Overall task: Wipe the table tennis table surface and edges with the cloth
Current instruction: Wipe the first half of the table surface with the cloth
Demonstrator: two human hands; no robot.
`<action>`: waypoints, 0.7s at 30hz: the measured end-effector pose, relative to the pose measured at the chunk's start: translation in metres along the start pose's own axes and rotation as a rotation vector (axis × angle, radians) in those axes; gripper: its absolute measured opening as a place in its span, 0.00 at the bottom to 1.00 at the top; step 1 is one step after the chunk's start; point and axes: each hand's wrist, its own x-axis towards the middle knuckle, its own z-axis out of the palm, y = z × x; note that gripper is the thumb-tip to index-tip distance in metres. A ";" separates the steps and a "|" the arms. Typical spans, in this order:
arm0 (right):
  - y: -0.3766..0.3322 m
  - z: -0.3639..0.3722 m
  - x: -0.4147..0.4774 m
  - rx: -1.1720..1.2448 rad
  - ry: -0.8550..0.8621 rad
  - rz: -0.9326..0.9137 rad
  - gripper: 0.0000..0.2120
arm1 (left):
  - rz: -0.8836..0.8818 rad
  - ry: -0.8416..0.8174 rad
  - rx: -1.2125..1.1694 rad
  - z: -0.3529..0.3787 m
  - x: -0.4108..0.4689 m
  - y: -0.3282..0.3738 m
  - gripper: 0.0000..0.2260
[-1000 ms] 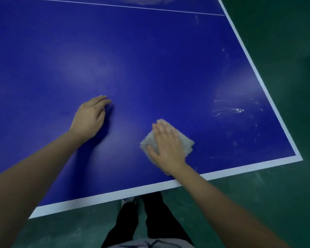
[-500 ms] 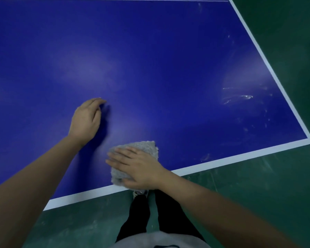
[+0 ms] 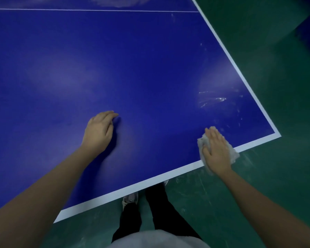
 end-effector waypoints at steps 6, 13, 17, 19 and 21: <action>-0.048 0.018 0.007 0.020 0.127 0.281 0.29 | -0.046 0.055 0.073 0.049 0.026 0.053 0.18; -0.066 0.019 0.017 -0.059 -0.079 -0.540 0.30 | -0.116 0.014 0.167 0.099 0.078 0.110 0.21; -0.023 0.004 0.079 -0.090 -0.133 -0.666 0.31 | -0.161 0.043 0.217 0.121 0.113 0.129 0.20; 0.006 -0.008 0.123 -0.062 -0.142 -0.621 0.32 | -0.209 0.060 0.227 0.129 0.131 0.138 0.20; 0.039 -0.021 0.173 -0.054 -0.122 -0.564 0.32 | -0.258 0.066 0.245 0.137 0.149 0.149 0.21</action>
